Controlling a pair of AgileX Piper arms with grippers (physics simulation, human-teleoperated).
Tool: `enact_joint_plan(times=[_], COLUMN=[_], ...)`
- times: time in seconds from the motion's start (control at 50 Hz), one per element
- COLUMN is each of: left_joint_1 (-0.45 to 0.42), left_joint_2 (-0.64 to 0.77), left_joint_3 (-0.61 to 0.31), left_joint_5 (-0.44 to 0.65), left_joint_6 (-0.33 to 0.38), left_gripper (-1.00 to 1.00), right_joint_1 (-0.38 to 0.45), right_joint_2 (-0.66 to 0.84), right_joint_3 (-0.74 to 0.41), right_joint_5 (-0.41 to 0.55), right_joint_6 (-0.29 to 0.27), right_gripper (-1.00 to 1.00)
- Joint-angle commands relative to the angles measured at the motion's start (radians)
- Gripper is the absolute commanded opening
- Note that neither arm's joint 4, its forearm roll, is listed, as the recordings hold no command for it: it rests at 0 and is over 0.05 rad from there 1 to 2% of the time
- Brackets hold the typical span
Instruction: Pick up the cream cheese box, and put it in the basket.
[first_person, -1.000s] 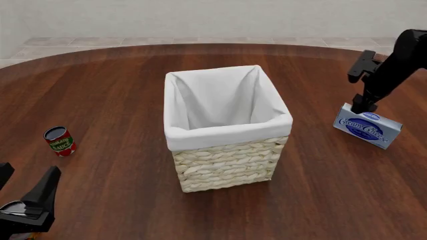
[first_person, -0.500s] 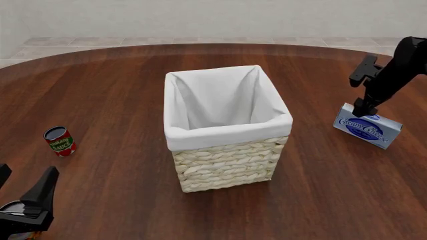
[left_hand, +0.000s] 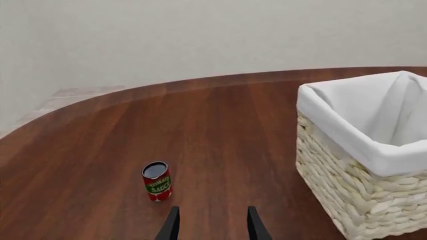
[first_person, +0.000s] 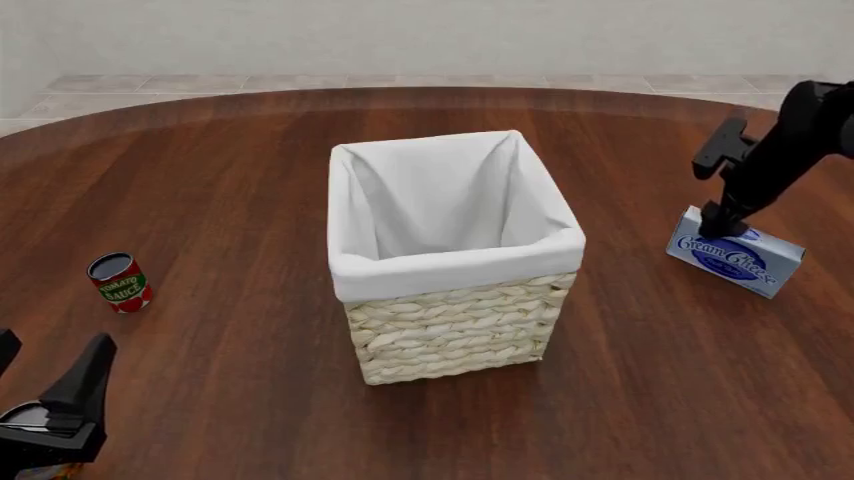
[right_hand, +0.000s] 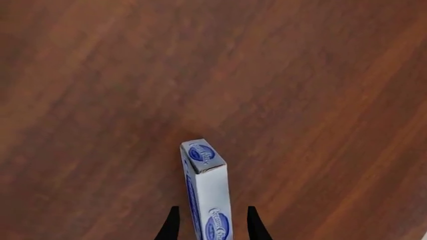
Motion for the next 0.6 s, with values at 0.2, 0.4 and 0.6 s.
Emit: enact_joint_plan(times=[0.2, 0.4, 0.6], left_joint_1=[0.001, 0.006, 0.004], left_joint_2=[0.027, 0.077, 0.112], left_joint_3=[0.0, 0.0, 0.0], left_joint_5=[-0.023, -0.068, -0.097], left_joint_6=[0.004, 0.003, 0.001], left_gripper=[1.0, 1.0, 1.0], right_joint_1=[-0.031, -0.038, -0.03], right_joint_2=[0.033, 0.051, 0.072], right_joint_3=[-0.003, -0.015, -0.01], right_joint_5=[-0.024, -0.019, -0.028], right_joint_6=[-0.023, -0.026, -0.019], right_gripper=[1.0, 1.0, 1.0])
